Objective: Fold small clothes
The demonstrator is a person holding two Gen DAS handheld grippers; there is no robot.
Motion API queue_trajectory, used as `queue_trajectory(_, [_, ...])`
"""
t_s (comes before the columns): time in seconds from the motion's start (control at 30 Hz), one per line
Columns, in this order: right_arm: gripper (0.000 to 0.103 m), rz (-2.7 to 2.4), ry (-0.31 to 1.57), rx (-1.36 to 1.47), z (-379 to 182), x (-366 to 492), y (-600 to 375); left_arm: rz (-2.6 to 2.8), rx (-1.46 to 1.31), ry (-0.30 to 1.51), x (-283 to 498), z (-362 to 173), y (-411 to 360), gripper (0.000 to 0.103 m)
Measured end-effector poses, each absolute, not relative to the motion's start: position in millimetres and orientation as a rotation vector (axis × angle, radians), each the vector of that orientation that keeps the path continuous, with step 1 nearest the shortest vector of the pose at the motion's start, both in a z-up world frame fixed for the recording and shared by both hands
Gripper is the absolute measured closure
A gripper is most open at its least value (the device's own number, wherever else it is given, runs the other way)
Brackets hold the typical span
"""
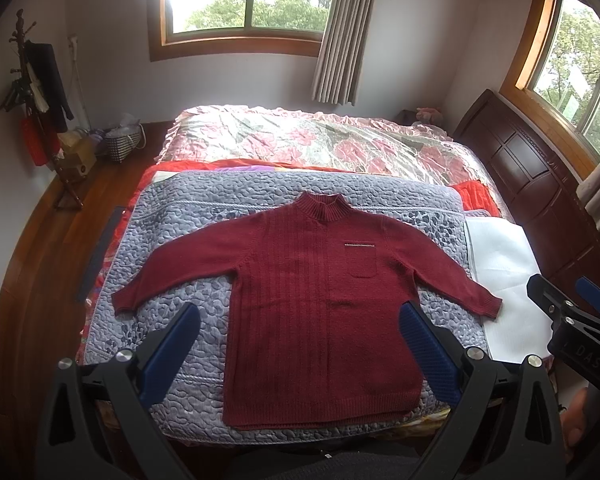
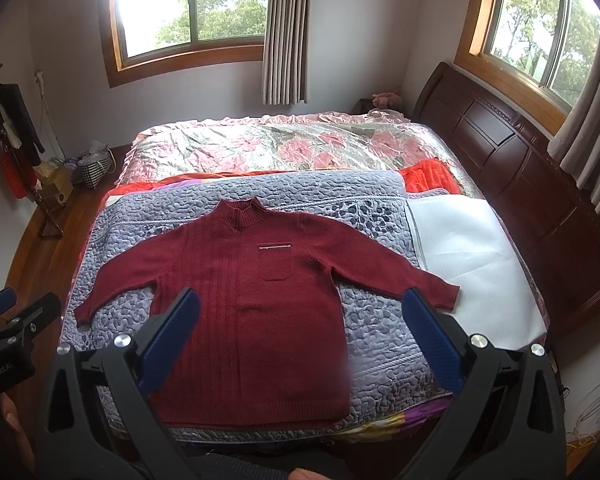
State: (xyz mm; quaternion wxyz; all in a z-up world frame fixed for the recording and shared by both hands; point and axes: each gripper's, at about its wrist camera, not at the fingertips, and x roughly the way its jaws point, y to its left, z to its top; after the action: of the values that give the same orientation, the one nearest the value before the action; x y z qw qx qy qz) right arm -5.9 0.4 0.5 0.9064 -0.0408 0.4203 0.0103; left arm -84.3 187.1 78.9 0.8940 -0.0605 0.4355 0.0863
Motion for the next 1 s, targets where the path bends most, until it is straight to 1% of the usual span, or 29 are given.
queue_trajectory(1.0, [0.003, 0.020, 0.860, -0.078, 1.5, -5.2, -2.8, 0.190, -0.124, 0.893, -85.9, 84.9, 184.8, 0.004])
